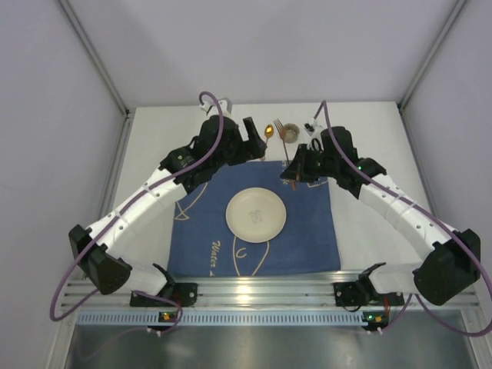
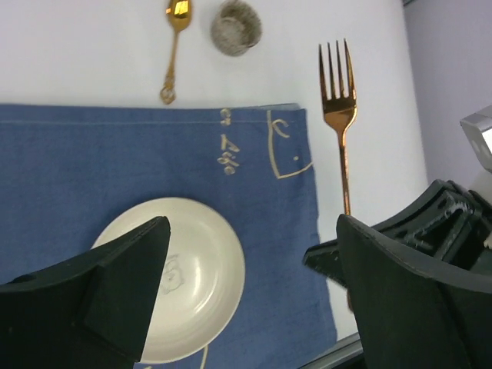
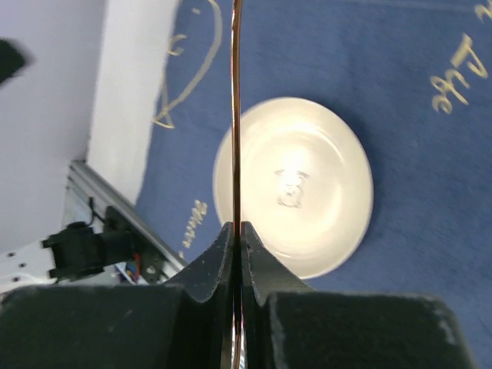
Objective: Set the dinner table for one person
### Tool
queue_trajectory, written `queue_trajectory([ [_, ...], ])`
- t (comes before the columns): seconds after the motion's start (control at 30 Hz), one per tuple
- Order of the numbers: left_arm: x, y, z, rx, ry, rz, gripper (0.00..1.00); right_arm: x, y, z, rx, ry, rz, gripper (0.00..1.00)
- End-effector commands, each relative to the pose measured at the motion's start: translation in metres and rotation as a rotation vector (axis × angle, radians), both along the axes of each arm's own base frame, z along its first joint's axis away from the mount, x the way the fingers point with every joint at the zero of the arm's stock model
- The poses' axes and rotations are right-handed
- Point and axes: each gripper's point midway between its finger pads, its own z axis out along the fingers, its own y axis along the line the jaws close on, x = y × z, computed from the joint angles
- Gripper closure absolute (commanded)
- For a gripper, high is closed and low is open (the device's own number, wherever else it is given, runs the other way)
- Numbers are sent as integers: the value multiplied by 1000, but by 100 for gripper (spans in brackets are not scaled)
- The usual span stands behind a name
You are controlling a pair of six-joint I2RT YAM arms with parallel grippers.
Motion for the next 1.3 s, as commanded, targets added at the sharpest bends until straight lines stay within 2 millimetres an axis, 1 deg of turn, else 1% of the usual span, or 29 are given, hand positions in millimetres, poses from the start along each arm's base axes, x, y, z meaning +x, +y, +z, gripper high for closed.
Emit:
queue_trajectory([
  [0.0, -17, 49, 11, 65, -51, 99, 5, 8, -27, -40, -86, 61, -60, 100],
  [0.03, -21, 58, 0, 96, -41, 119, 4, 6, -33, -57, -104, 99, -66, 100],
  [0.07, -24, 65, -3, 111, -39, 130, 4, 6, -36, -65, -118, 114, -65, 100],
  [0.1, -30, 74, -4, 121, -35, 137, 4, 10, -46, -84, -140, 157, -88, 100],
  [0.13, -34, 79, -14, 139, -18, 141, 4, 11, -49, -91, -144, 176, -96, 100],
  [0.17, -38, 82, -18, 142, -8, 143, 4, 12, -53, -98, -150, 194, -106, 100],
  [0.2, -42, 86, -17, 136, -10, 143, 4, 14, -60, -113, -158, 233, -126, 100],
  [0.23, -47, 89, -28, 151, 16, 142, 4, 18, -61, -117, -148, 240, -134, 100],
  [0.27, -49, 91, -31, 154, 25, 146, 4, 19, -63, -122, -146, 254, -140, 100],
  [0.3, -53, 93, -31, 149, 25, 146, 4, 21, -67, -133, -155, 281, -151, 100],
  [0.33, -55, 95, -37, 153, 37, 149, 4, 23, -69, -139, -160, 289, -157, 100],
  [0.37, -57, 94, -39, 145, 42, 144, 4, 24, -70, -144, -165, 300, -161, 100],
  [0.4, -58, 94, -39, 140, 43, 143, 5, 23, -73, -156, -174, 329, -167, 100],
  [0.47, -59, 93, -41, 136, 48, 134, 5, 23, -74, -165, -173, 350, -161, 100],
  [0.5, -57, 92, -41, 139, 50, 134, 5, 21, -75, -175, -176, 376, -161, 100],
  [0.57, -56, 91, -40, 144, 50, 129, 5, 20, -73, -181, -171, 390, -145, 100],
  [0.6, -55, 89, -42, 151, 55, 125, 6, 16, -73, -187, -172, 411, -141, 100],
  [0.7, -52, 84, -44, 161, 59, 111, 6, 12, -69, -195, -153, 439, -123, 100],
  [0.83, -46, 78, -46, 163, 60, 96, 6, 8, -69, -200, -154, 459, -115, 100],
  [0.87, -45, 75, -48, 166, 65, 92, 6, 7, -69, -200, -153, 465, -115, 99],
  [0.93, -43, 73, -46, 158, 59, 89, 6, 5, -69, -200, -152, 473, -117, 93],
  [0.97, -42, 71, -48, 163, 63, 85, 6, 2, -69, -201, -151, 480, -116, 90],
  [1.0, -40, 70, -49, 164, 64, 85, 6, 1, -69, -200, -150, 482, -116, 82],
  [1.07, -38, 67, -51, 165, 66, 83, 6, -1, -68, -198, -142, 491, -112, 78],
  [1.27, -34, 62, -56, 165, 72, 76, 6, -3, -68, -196, -146, 499, -108, 82],
])
